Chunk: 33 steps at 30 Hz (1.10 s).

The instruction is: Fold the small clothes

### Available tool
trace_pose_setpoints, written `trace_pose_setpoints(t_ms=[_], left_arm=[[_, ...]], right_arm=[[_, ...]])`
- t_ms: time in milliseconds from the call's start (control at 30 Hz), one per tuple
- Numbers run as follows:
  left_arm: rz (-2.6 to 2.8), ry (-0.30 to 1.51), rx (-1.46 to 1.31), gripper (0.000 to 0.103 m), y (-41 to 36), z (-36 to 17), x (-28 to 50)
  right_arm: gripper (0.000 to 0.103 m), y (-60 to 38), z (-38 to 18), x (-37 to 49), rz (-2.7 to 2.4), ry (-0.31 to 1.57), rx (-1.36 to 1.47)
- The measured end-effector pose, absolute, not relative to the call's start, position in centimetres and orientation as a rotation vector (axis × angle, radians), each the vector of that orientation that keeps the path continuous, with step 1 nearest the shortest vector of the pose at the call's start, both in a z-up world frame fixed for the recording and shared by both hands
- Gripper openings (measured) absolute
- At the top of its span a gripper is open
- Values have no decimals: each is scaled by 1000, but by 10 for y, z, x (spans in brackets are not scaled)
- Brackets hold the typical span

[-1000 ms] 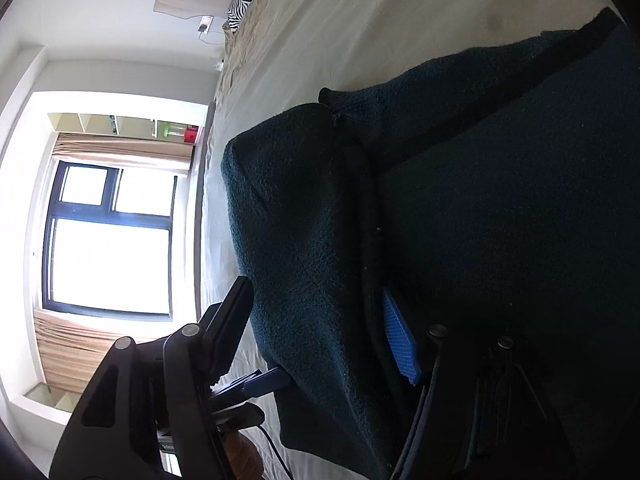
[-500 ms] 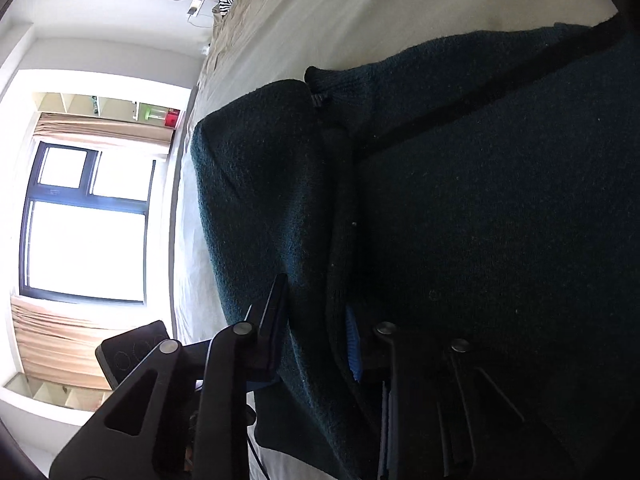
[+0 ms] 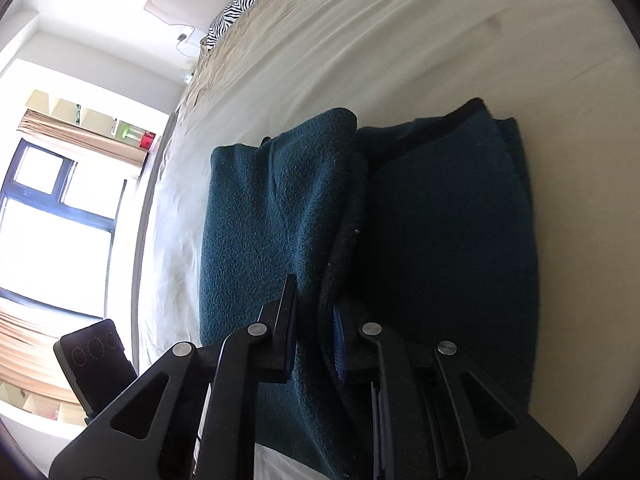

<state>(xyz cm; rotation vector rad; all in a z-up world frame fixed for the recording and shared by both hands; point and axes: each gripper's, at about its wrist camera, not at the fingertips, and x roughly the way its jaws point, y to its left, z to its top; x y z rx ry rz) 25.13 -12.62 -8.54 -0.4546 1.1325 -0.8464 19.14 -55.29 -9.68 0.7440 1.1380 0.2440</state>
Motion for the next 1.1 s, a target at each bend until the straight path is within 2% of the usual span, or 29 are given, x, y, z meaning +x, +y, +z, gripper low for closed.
trace_pose_setpoints(t_ms=[367,433,567,833,967,1100], left_arm=[[-885,1171,-380,54,-160,-92,254],[-889,1172,-376,54,-161,-91,256],[-892,1177,-360,54,-167,-94,251],[-885,1201,-346,54,-181,-105,248],[-886,1197,-326,54,-184,-97,246],[-876,1102,-312,54,-167,-66,257]], right_arm=[[13,-572,-97,180,168,1123,730],[13,-541,-95,189,154,1127,725],[13,-542,-96,196,140,1125,729],[13,-533,-124,204,129,1145,803],[14,-531,-133,202,166,1124,890],[19,-529,-108,193,100,1098,836]])
